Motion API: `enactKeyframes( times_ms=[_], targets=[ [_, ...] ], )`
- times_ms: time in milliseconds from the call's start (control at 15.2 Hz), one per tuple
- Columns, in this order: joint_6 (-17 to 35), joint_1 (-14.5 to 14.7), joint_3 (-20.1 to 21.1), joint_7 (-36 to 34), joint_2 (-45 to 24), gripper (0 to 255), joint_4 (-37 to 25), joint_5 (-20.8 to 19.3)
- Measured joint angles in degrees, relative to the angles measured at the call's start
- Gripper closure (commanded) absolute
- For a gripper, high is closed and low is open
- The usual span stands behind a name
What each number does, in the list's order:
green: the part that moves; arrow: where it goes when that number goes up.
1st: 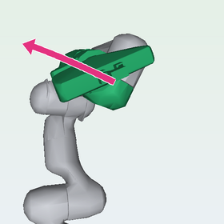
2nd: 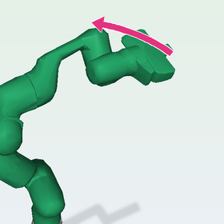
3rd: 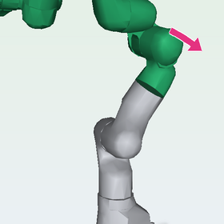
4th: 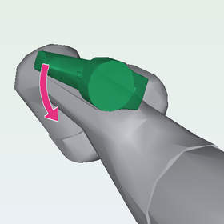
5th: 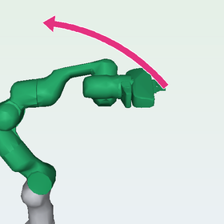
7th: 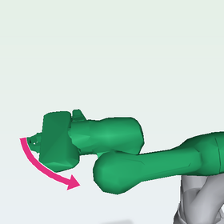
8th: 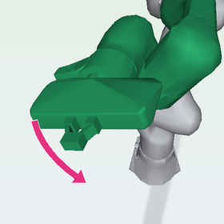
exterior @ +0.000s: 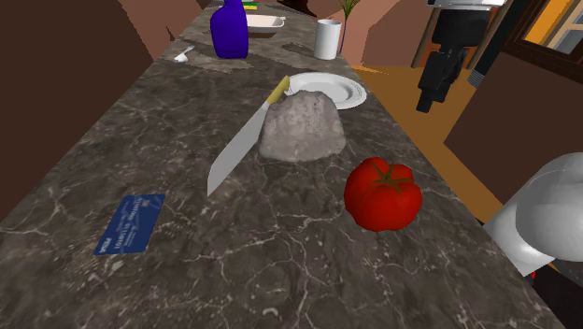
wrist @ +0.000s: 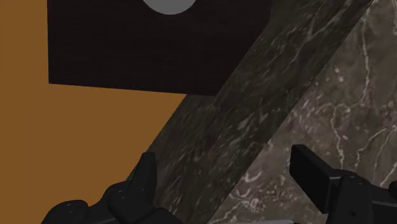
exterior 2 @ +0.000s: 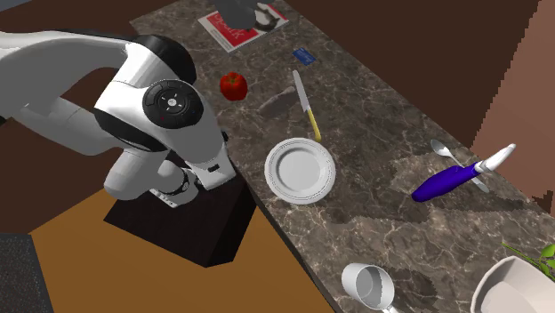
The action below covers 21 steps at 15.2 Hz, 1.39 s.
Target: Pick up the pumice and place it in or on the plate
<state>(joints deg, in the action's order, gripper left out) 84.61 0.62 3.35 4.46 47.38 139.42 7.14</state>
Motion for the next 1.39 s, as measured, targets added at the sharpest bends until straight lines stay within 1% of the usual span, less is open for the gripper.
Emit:
enactKeyframes(
  times_ms=[132, 330, 726, 1122, 1254, 1386],
  targets=[
    [0.7, 0.4, 0.1, 0.3, -0.3, 0, -0.1, 0.4],
    [5.4, 2.5, 1.1, 2.1, -2.0, 0, -0.1, 2.7],
    [14.3, 7.7, 4.0, 5.7, -5.2, 0, -1.9, 8.4],
    [23.3, 12.5, 6.6, 10.6, -9.4, 0, -4.8, 13.2],
    [25.5, 14.0, 7.0, 12.6, -10.1, 0, -5.8, 14.5],
    [28.2, 15.8, 8.3, 13.8, -11.1, 0, -6.7, 16.1]
  ],
)
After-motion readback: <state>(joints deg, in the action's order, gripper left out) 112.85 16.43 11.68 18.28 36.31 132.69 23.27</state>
